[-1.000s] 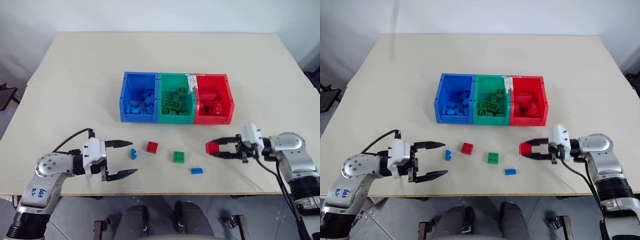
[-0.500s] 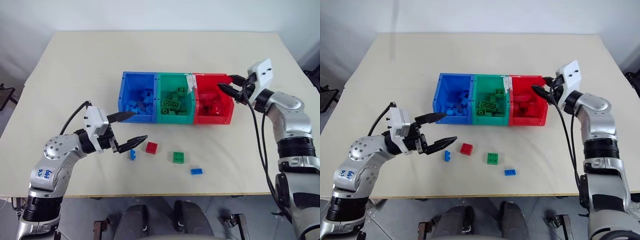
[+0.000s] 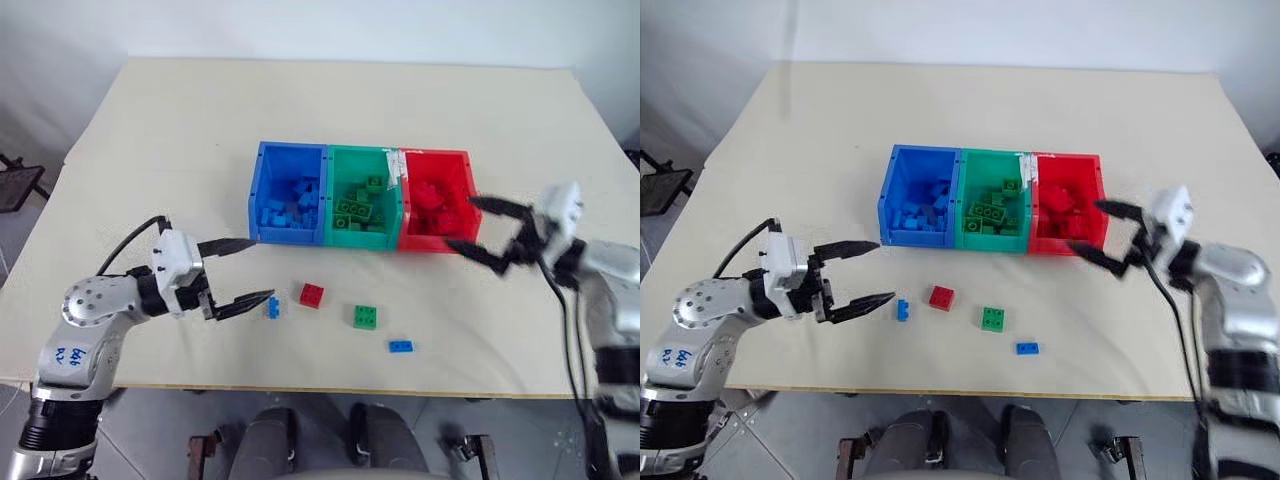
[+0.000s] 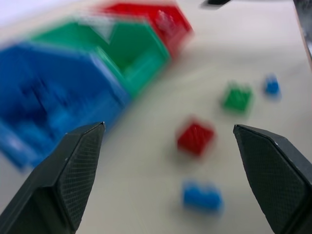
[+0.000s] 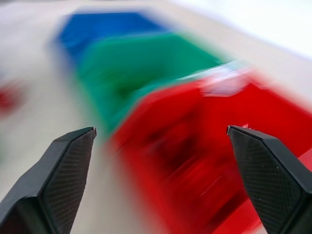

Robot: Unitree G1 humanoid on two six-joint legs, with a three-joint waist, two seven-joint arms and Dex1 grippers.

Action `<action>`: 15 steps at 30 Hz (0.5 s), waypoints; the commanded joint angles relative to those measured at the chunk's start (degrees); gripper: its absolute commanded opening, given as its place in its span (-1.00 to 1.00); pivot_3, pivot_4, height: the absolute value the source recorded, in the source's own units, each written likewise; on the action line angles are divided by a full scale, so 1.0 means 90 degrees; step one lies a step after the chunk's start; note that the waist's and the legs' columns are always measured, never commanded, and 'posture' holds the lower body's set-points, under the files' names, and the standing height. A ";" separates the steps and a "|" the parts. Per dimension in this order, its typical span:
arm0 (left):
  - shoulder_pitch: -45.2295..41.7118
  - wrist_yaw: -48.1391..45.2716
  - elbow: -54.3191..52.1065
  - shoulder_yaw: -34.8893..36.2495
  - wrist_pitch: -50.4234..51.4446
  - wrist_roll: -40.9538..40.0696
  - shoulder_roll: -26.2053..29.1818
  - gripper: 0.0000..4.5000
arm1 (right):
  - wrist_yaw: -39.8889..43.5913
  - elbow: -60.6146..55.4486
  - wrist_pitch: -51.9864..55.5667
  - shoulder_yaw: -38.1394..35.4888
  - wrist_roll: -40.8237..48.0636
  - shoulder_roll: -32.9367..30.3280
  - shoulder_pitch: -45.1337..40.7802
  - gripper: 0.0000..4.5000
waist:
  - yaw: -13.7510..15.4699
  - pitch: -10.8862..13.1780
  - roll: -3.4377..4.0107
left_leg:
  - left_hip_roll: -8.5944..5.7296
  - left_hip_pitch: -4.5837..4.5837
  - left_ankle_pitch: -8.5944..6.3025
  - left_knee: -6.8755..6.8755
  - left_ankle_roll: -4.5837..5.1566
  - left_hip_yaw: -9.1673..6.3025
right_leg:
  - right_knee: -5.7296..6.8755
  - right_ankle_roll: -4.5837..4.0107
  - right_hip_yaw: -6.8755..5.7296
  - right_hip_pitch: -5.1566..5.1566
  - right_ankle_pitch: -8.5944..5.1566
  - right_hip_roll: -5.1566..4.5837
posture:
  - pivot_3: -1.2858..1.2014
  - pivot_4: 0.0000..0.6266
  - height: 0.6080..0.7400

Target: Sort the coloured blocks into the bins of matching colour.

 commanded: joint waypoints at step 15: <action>-0.0832 -0.0914 0.0678 -0.0994 -0.0858 0.0398 -0.0442 1.00 | 0.0848 -0.0584 -0.0931 -0.0335 0.0242 -0.0528 0.1345 0.99 | -0.0156 0.0001 -0.0001 | 0.0009 0.0050 0.0007 0.0005 0.0009 0.0065 | 0.0003 0.0000 0.0054 0.0001 0.0022 -0.0008 | 0.03 -0.52 1.00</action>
